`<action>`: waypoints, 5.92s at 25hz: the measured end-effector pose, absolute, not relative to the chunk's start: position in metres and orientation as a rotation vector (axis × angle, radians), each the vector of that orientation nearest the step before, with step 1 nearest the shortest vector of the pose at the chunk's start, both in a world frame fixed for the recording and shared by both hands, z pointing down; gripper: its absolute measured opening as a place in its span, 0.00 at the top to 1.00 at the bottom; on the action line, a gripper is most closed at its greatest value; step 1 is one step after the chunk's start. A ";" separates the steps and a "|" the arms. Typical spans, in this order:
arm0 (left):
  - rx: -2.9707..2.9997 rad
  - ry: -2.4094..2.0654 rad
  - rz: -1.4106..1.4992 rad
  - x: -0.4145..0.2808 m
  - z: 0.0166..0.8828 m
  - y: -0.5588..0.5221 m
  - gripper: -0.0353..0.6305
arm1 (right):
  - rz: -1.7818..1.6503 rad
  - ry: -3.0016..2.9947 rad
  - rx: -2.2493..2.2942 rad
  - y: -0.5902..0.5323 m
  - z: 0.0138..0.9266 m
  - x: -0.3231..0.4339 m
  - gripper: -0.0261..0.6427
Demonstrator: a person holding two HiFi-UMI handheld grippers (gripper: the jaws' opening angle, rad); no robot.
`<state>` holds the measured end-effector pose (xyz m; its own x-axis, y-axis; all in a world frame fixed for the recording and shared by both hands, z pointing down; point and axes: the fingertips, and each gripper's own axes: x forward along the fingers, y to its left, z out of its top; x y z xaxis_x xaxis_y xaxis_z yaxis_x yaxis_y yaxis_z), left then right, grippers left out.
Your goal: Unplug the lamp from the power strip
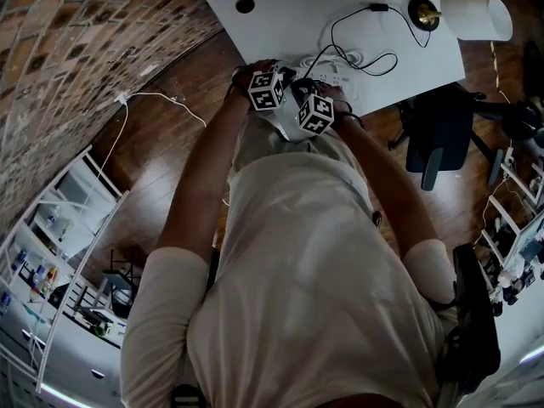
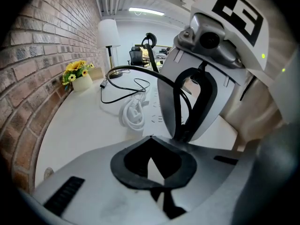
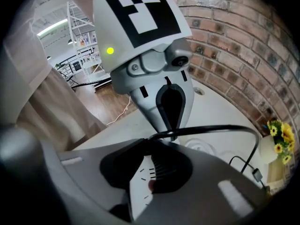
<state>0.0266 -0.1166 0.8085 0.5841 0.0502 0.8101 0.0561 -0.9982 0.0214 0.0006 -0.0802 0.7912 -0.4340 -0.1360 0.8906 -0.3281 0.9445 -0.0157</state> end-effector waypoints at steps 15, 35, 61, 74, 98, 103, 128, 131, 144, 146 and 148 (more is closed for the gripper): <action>-2.761 -0.103 -1.487 0.029 0.806 -0.114 0.96 | 0.220 -1.989 0.302 -0.079 0.787 0.003 0.89; -2.708 -0.115 -1.519 0.033 0.810 -0.106 0.95 | 0.191 -1.975 0.313 -0.069 0.784 0.009 0.89; -2.748 -0.098 -1.479 0.037 0.808 -0.094 0.96 | 0.063 -2.007 0.337 -0.057 0.782 0.015 0.89; -2.714 -0.127 -1.467 0.038 0.809 -0.083 0.96 | 0.224 -2.009 0.325 -0.049 0.789 0.018 0.89; -2.859 -0.187 -1.479 0.026 0.809 -0.057 0.59 | 0.252 -1.998 0.198 -0.049 0.790 0.018 0.89; -2.843 -0.184 -1.486 0.027 0.809 -0.057 0.61 | 0.252 -1.997 0.201 -0.049 0.790 0.019 0.89; -2.775 -0.228 -1.488 0.032 0.809 -0.050 0.59 | 0.245 -1.968 0.230 -0.049 0.788 0.019 0.89; -2.770 -0.215 -1.488 0.033 0.810 -0.052 0.59 | 0.256 -2.024 0.274 -0.050 0.786 0.020 0.89; -2.733 -0.253 -1.542 0.029 0.810 -0.049 0.59 | 0.293 -2.020 0.295 -0.058 0.750 0.009 0.89; -2.725 -0.242 -1.544 0.034 0.811 -0.051 0.59 | 0.331 -1.988 0.312 -0.055 0.757 0.027 0.89; -2.714 -0.233 -1.549 0.033 0.811 -0.055 0.58 | 0.338 -1.978 0.328 -0.053 0.757 0.036 0.89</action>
<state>0.0326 -0.0545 0.8110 0.5001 0.1247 0.8570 0.1324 -0.9889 0.0667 0.0357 -0.0534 0.7569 -0.4083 -0.0784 0.9095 -0.3758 0.9224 -0.0892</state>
